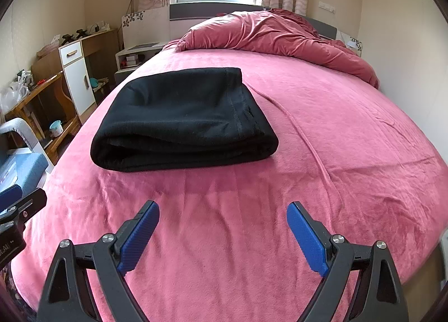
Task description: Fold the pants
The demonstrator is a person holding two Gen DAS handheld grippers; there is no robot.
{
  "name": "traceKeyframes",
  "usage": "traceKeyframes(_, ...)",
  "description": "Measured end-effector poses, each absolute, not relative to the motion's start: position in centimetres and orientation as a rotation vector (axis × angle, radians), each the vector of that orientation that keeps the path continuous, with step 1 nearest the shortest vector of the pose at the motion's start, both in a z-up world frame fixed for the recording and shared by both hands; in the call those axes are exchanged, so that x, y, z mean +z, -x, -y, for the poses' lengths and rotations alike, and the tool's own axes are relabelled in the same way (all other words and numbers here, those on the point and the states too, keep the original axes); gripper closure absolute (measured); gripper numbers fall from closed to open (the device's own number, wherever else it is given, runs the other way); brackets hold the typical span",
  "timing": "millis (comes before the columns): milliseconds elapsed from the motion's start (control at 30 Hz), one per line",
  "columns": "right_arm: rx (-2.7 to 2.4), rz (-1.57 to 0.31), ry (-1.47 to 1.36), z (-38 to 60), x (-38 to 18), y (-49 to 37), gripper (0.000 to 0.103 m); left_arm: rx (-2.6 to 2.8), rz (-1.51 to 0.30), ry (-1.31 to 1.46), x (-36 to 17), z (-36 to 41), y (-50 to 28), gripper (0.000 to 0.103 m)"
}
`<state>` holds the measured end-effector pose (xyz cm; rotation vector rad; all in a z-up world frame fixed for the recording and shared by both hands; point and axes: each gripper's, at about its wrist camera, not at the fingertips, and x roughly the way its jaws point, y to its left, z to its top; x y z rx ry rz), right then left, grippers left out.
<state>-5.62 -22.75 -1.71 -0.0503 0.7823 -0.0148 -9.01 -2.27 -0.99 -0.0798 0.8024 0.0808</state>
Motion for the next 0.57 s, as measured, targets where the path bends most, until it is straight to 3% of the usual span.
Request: traceKeyframes(567, -0.014, -0.81, 0.052, 23.8, -2.9, 4.9, 0.01, 0.054, -0.838, 0.114, -2.2, 2.0, 8.3, 0.038)
